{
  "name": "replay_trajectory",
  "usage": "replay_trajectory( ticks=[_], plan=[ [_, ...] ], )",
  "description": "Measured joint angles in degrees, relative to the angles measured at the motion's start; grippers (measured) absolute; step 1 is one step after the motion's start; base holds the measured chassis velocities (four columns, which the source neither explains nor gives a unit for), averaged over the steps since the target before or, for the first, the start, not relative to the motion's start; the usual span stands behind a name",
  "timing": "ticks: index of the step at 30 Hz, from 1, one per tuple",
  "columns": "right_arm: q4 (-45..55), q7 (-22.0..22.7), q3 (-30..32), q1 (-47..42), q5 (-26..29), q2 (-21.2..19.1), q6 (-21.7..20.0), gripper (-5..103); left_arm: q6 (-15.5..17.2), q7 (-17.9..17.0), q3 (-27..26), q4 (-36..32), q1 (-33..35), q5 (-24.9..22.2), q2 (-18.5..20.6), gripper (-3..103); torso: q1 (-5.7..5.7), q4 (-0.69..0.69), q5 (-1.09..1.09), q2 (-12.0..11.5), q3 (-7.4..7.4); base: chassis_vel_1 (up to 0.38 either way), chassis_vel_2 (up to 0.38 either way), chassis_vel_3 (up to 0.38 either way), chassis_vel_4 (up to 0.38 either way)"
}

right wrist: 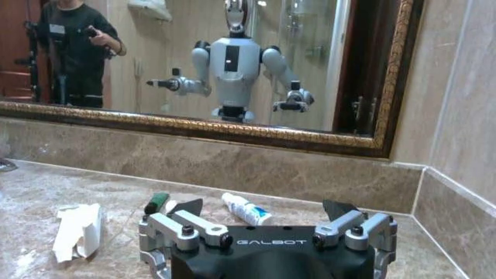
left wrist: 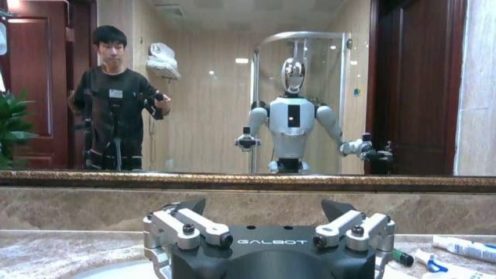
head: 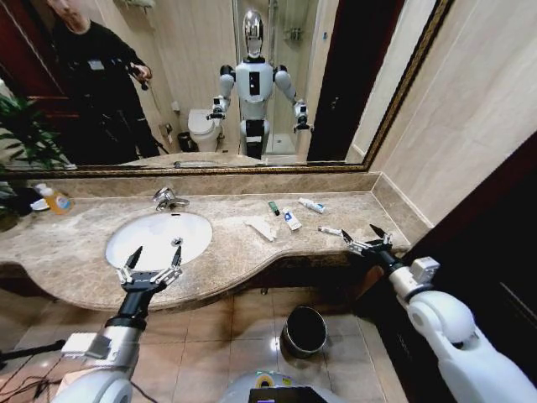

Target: Pick up the trash from the sink and place it in the trash bin.

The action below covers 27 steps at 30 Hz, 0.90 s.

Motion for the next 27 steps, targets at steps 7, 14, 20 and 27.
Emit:
replay_trajectory(
  ticks=[7,14,20,27],
  plan=[
    [-4.7,-8.5,-0.5,4.1,1.1,-4.5,-0.2,100,0.0,0.0,0.0,0.0,0.0,0.0,0.0,100,0.00,0.00,-0.01,0.0,0.00,0.000,0.000,0.000,0.000],
    [-7.8,-11.2,-1.2,5.2,2.5,-6.1,0.6,100,0.0,0.0,0.0,0.0,0.0,0.0,0.0,100,0.00,0.00,0.00,0.0,0.00,0.000,0.000,0.000,0.000],
    [-9.0,-11.2,-1.3,5.0,3.5,-6.7,1.2,100,0.0,0.0,0.0,0.0,0.0,0.0,0.0,100,0.00,0.00,0.00,0.0,0.00,0.000,0.000,0.000,0.000],
    [-9.0,-10.6,-1.7,6.2,3.6,-6.6,0.9,100,0.0,0.0,0.0,0.0,0.0,0.0,0.0,100,0.00,0.00,-0.01,0.0,0.00,0.000,0.000,0.000,0.000]
  ],
)
